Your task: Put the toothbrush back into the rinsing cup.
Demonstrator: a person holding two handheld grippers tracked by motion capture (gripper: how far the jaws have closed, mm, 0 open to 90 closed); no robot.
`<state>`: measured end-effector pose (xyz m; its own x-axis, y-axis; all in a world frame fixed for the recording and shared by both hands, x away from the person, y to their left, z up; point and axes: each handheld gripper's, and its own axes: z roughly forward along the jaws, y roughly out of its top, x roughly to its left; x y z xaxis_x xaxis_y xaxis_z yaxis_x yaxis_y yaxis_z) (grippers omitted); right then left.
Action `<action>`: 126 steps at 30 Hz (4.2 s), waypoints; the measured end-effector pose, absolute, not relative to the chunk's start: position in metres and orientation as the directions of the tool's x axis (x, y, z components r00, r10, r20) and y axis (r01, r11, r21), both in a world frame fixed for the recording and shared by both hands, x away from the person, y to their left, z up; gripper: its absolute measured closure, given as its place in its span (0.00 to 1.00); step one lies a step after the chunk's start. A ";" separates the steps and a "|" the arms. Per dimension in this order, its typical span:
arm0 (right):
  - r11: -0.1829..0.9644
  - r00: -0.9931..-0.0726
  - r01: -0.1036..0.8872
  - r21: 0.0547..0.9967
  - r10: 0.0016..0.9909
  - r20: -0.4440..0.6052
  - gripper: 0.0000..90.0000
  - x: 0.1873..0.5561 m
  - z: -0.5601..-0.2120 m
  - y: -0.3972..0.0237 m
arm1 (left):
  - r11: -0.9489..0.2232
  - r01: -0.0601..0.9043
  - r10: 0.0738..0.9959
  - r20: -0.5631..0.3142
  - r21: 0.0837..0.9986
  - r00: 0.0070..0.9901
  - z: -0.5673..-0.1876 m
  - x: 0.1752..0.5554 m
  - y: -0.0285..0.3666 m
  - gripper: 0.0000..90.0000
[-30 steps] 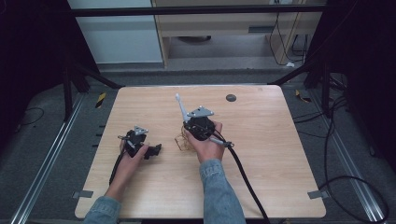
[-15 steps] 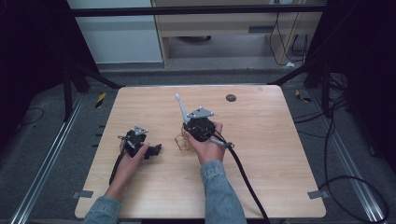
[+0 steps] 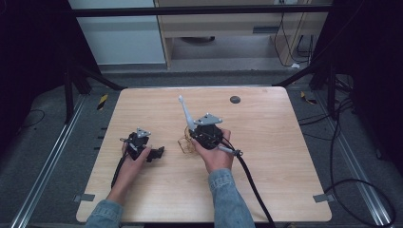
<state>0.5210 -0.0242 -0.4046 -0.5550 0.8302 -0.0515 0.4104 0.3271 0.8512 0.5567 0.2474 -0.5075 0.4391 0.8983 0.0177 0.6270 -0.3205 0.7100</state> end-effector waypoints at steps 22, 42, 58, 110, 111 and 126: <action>0.340 -0.553 0.438 0.832 0.832 -0.049 0.39 0.506 -0.404 -0.036 | -0.321 0.627 0.898 0.018 0.710 0.439 -0.508 0.557 0.247 0.00; 0.396 -0.555 0.437 0.808 0.825 -0.104 0.07 0.507 -0.402 -0.066 | -0.321 0.627 0.898 0.018 0.710 0.439 -0.508 0.557 0.247 0.00; 0.465 -0.549 0.472 0.749 0.820 -0.163 0.08 0.508 -0.403 -0.096 | -0.321 0.627 0.898 0.018 0.710 0.439 -0.508 0.557 0.247 0.00; 0.251 -0.278 0.634 0.731 0.957 -0.088 0.16 0.568 -0.464 -0.196 | -0.321 0.627 0.898 0.018 0.710 0.439 -0.508 0.558 0.247 0.00; 0.251 -0.278 0.634 0.731 0.957 -0.088 0.16 0.568 -0.464 -0.196 | -0.321 0.627 0.898 0.018 0.710 0.439 -0.508 0.558 0.247 0.00; 0.166 -0.219 0.649 0.742 0.975 -0.026 0.15 0.590 -0.489 -0.211 | -0.322 0.626 0.898 0.019 0.710 0.440 -0.508 0.558 0.247 0.00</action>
